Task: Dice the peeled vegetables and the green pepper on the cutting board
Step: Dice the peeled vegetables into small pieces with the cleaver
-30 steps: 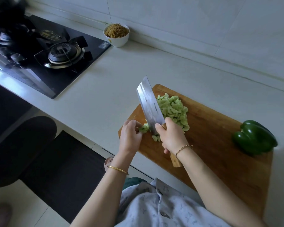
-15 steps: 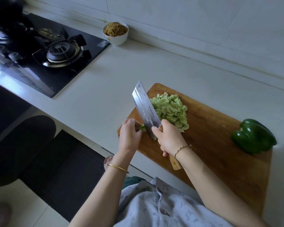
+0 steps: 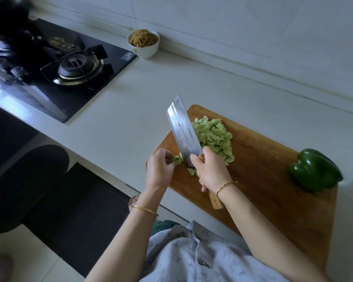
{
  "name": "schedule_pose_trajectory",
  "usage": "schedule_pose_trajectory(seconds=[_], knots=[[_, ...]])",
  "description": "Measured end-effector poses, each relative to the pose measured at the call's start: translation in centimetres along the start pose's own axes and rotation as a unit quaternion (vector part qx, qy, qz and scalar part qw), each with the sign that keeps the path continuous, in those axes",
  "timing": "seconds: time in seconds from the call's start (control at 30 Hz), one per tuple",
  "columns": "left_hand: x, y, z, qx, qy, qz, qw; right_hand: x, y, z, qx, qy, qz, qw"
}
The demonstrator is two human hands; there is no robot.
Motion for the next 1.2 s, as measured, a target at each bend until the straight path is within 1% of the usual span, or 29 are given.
schedule_pose_trajectory(seconds=[0.17, 0.4, 0.5, 0.77, 0.9, 1.03, 1.1, 1.2], knots=[[0.1, 0.1, -0.1, -0.002, -0.003, 0.004, 1.000, -0.6, 0.2, 0.2, -0.003, 0.021, 0.009, 1.000], [-0.3, -0.4, 0.0, -0.005, 0.001, 0.001, 1.000, -0.5, 0.7, -0.1, -0.087, 0.033, 0.011, 0.996], [-0.5, -0.5, 0.0, -0.010, 0.003, -0.003, 1.000, -0.2, 1.0, -0.5, -0.105, 0.045, 0.010, 0.993], [-0.5, -0.3, 0.3, -0.044, 0.000, 0.007, 0.999, 0.1, 0.2, -0.2, -0.006, 0.007, -0.007, 1.000], [-0.4, -0.2, 0.3, -0.035, -0.013, 0.006, 0.999, -0.3, 0.3, 0.1, 0.013, 0.015, 0.008, 1.000], [-0.5, -0.3, 0.4, -0.024, -0.013, 0.006, 1.000, -0.6, 0.3, -0.5, 0.002, 0.046, 0.005, 0.999], [-0.5, -0.4, 0.4, -0.024, -0.012, 0.006, 1.000, -0.6, 0.4, -0.5, -0.011, 0.044, 0.006, 0.999], [-0.4, -0.4, 0.4, -0.024, -0.012, 0.008, 1.000, -0.7, 1.0, -0.6, -0.059, 0.028, 0.012, 0.998]])
Point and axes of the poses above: each hand's wrist, its own x-axis towards the middle knuckle, its own z-axis out of the back of the hand, y = z × x, the point moved 4 cm from there along x, towards the middle knuckle, and after that the axes turned 14 degrees about -x, right-handed, at the moved point
